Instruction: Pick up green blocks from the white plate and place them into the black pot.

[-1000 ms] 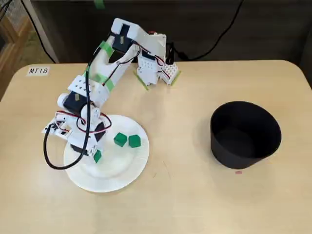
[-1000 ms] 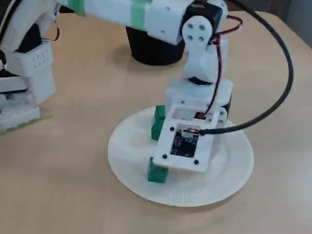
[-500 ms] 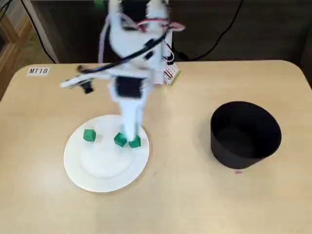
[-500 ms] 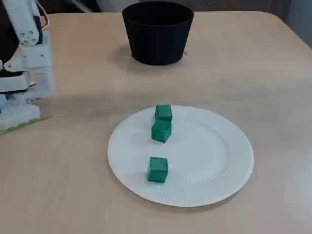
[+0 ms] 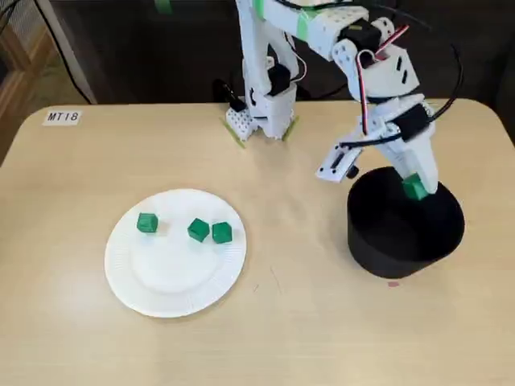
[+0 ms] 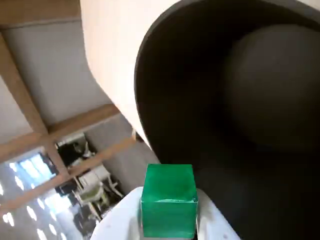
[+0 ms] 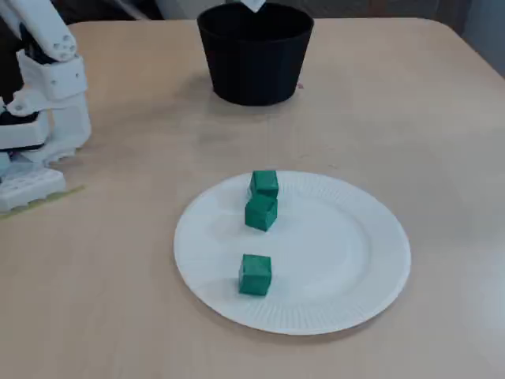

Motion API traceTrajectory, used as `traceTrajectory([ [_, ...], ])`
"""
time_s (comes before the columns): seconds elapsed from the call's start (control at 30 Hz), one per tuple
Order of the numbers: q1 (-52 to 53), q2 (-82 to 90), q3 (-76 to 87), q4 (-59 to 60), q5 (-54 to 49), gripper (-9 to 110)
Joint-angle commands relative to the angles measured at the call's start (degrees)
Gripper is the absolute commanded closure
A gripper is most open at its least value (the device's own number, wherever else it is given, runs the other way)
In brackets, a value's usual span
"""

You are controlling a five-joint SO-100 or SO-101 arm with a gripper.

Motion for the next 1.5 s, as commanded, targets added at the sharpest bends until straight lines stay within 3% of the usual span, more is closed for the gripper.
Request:
traceTrajectory([
  [0.0,2.20,0.44,-0.09,-1.76,-0.88,101],
  [0.1,2.81,0.88,-0.09,-0.88,-4.39,80],
  [0.3,4.39,2.29,-0.62,3.08,-6.33,75],
  [0.43,4.92,2.64,-0.88,3.87,-6.59,82],
  [0.53,7.56,4.22,-4.31,10.63,-5.98,104],
  [0.67,16.52,7.91,-9.05,21.97,-8.00,104],
  [0.8,31.99,11.34,-10.46,31.82,-9.93,104],
  [1.07,63.11,3.34,-11.78,38.76,-28.30,104],
  [1.23,71.63,-7.29,-19.42,43.33,-40.61,104],
  [1.47,80.51,-16.00,-26.89,47.20,-46.58,104],
])
